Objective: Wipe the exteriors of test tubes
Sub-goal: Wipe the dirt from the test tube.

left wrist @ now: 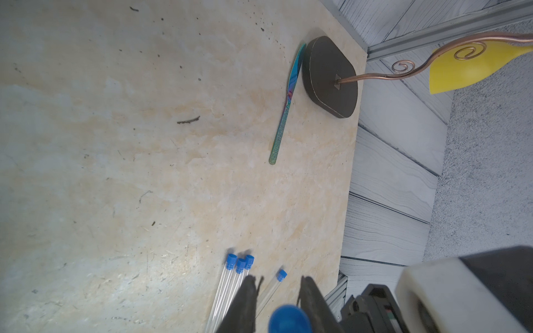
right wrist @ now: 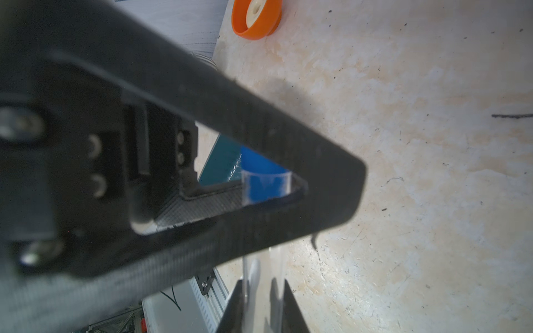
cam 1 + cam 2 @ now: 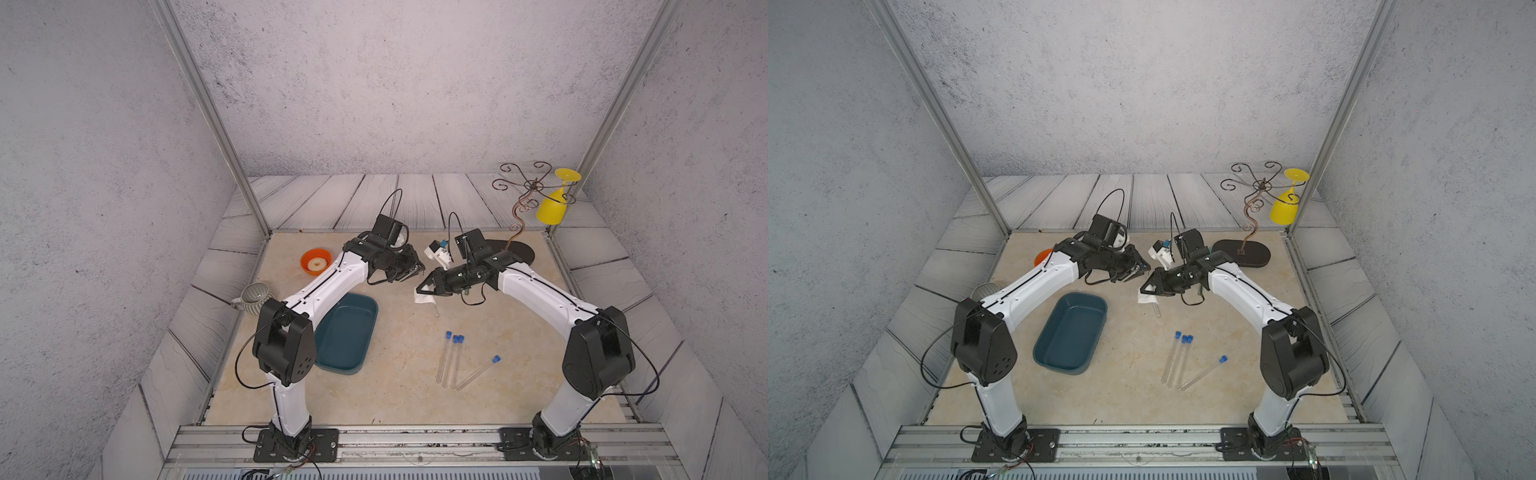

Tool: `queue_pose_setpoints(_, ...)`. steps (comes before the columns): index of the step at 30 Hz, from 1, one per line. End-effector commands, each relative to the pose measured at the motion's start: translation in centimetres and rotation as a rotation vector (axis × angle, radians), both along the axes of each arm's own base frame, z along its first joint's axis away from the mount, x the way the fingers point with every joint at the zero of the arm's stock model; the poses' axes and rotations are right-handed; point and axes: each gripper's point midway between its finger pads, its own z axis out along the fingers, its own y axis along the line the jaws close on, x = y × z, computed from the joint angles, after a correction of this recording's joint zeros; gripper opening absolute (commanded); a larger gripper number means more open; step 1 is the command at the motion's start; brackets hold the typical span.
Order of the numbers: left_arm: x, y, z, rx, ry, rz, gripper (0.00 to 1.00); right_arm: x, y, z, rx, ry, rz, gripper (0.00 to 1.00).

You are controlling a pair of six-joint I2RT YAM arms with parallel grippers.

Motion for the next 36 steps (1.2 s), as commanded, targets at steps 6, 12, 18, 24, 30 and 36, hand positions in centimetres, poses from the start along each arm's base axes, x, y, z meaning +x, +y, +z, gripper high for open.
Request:
queue_pose_setpoints(6, 0.3, 0.0, -0.5, 0.026, -0.006, -0.006, 0.10, -0.2, 0.1, 1.8, 0.025, -0.040, 0.018, 0.17)
queue_pose_setpoints(12, 0.6, 0.4, -0.4, 0.068, -0.032, -0.015, 0.05, -0.5, -0.2, 1.8, 0.012, -0.039, 0.020, 0.20)
queue_pose_setpoints(18, 0.9, 1.0, -0.4, 0.123, -0.061, -0.030, 0.01, -1.2, -0.8, 1.5, -0.009, -0.035, 0.026, 0.21)
queue_pose_setpoints(24, 0.9, 1.5, -0.5, 0.159, -0.078, -0.042, 0.00, -2.1, -1.3, 1.4, -0.029, -0.023, 0.035, 0.23)
queue_pose_setpoints(30, 0.8, 1.7, -0.6, 0.174, -0.086, -0.052, 0.00, -2.1, -1.3, 1.4, -0.025, -0.013, 0.035, 0.23)
queue_pose_setpoints(36, 0.3, 1.6, -0.4, 0.161, -0.085, -0.059, 0.00, -1.2, -0.9, 1.6, -0.012, -0.013, 0.028, 0.23)
